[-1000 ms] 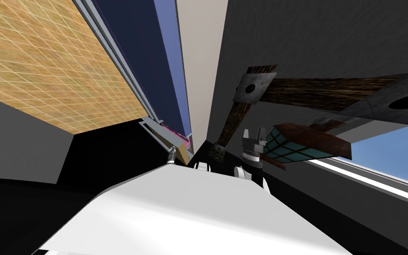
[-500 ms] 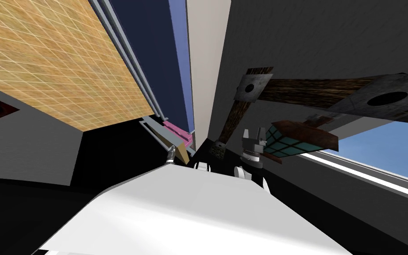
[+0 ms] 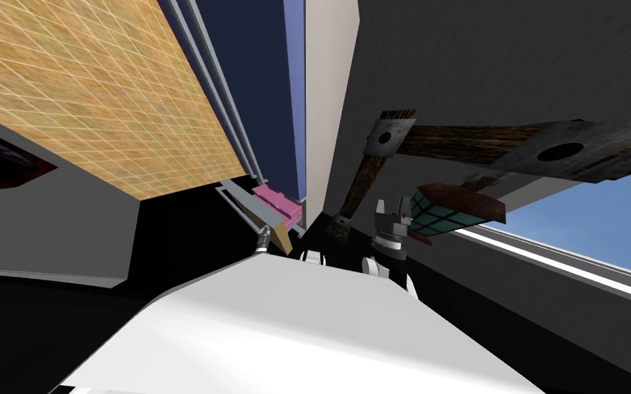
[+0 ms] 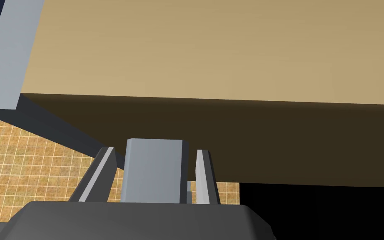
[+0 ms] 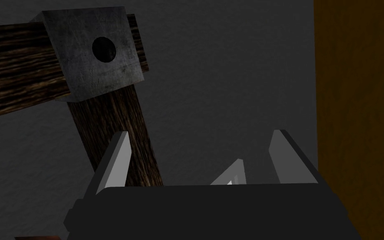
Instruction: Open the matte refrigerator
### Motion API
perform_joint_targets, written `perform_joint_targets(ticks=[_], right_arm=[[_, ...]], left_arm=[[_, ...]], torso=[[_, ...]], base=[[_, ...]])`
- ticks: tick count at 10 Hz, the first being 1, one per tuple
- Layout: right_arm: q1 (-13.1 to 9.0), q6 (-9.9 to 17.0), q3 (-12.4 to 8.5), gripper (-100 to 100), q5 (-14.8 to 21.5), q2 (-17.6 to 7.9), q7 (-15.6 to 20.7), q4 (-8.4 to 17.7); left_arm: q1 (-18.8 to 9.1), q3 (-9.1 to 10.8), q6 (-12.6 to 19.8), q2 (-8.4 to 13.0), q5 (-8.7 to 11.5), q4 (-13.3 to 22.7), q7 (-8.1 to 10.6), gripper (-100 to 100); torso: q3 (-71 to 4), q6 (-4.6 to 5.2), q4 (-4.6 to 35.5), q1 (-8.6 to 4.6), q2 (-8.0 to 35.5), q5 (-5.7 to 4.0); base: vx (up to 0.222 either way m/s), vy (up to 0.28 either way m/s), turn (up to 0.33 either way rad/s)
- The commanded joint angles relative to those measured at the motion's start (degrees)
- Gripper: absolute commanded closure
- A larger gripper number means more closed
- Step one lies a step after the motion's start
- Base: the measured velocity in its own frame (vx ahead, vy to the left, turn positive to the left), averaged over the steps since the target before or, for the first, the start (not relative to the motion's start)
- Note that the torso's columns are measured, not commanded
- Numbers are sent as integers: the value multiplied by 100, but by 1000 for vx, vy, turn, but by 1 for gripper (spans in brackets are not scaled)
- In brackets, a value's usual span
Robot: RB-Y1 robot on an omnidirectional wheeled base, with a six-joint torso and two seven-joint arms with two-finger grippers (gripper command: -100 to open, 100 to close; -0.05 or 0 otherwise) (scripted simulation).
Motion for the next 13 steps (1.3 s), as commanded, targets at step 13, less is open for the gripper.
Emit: perform_joint_targets(ticks=[13], right_arm=[[2, 0, 0, 0, 0, 0, 0, 0]], left_arm=[[-654, 18, 1158, 598, 71, -388, 284, -100]], torso=[[2, 14, 19, -48, 15, -21]], base=[[-48, -33, 11]])
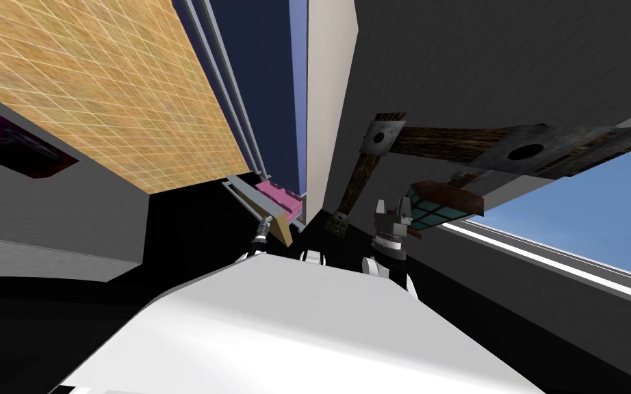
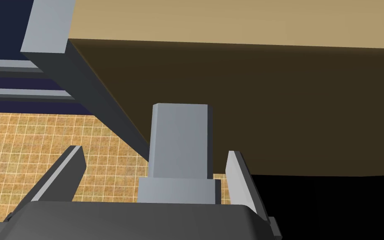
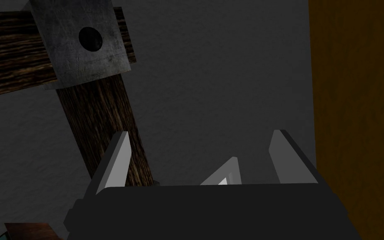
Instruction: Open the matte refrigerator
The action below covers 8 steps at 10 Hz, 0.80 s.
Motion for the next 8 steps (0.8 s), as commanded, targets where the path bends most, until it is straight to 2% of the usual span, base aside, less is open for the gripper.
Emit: perform_joint_targets(ticks=[1, 2, 4, 7, 8], right_arm=[[0, 0, 0, 0, 0, 0, 0, 0], [-1, 0, 0, 0, 0, 0, 0, 0], [-1, 0, 0, 0, 0, 0, 0, 0], [0, 0, 0, 0, 0, 0, 0, 0], [0, 0, 0, 0, 0, 0, 0, 0]], left_arm=[[-162, -3, 389, 154, 16, -244, 73, -100], [-162, -3, 389, 154, 16, -244, 73, -100], [-354, 3, 722, 318, 37, -352, 148, -100], [-354, 3, 722, 318, 37, -352, 148, -100], [-267, 1, 788, 302, 39, -317, 155, -100]], torso=[[6, -5, 9, -2, 8, -12], [16, -7, 21, -18, 33, -22], [18, 0, 30, -35, 35, -33], [21, 3, 43, -55, 49, -46], [24, 0, 47, -59, 54, -51]], base=[[-84, -49, 20], [-58, -31, 20], [-71, -56, 18], [-20, -14, 1], [10, 12, 2]])
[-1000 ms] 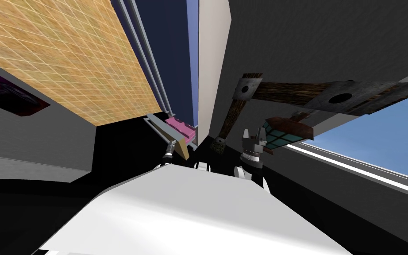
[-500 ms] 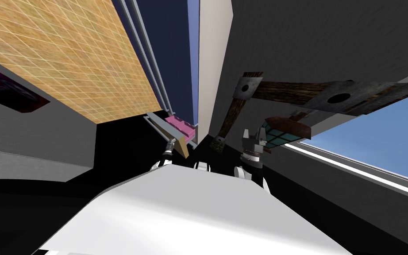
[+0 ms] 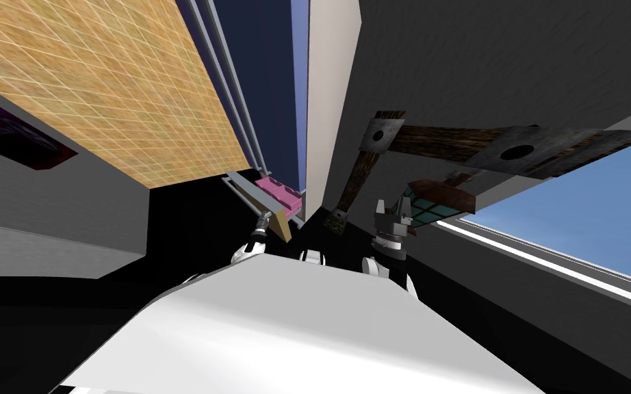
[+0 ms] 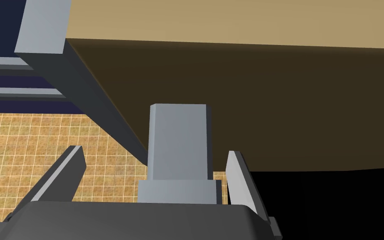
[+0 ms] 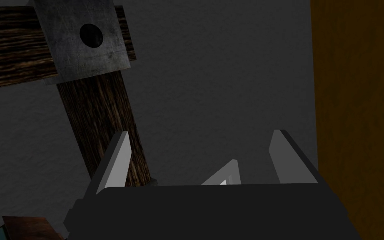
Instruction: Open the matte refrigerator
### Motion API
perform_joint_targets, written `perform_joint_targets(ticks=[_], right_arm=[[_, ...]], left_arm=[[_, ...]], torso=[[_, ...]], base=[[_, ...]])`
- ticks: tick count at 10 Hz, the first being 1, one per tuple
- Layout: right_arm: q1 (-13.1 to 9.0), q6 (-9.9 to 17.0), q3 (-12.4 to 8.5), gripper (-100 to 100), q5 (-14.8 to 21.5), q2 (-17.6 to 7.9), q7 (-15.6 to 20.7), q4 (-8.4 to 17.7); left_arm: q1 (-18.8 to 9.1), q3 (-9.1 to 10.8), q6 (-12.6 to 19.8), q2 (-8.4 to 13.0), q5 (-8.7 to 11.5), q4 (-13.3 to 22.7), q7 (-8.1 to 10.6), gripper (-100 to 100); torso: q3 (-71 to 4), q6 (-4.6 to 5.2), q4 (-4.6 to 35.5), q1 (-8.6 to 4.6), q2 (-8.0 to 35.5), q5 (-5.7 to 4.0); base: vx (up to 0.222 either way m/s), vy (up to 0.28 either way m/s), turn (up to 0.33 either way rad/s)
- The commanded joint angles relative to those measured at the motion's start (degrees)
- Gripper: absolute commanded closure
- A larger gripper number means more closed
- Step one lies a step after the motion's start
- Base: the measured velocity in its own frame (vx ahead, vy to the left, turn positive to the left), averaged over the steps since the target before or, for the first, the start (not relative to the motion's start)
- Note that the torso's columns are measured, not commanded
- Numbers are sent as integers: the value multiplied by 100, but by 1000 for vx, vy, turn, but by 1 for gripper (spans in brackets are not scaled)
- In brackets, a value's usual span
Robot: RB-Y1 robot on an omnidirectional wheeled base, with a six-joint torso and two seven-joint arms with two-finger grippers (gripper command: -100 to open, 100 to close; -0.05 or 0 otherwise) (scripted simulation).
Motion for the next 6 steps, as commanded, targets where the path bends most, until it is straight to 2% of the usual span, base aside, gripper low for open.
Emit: perform_joint_targets(ticks=[1, 6], right_arm=[[0, 0, 0, 0, 0, 0, 0, 0], [0, 0, 0, 0, 0, 0, 0, 0]], left_arm=[[28, -1, 42, -5, 0, -9, 3, 0], [88, 11, 130, -8, 7, 69, 2, 0]], torso=[[1, -3, -12, 10, -5, 13], [-19, -3, -44, 55, -46, 48]], base=[[8, 11, 7], [4, 7, 5]])
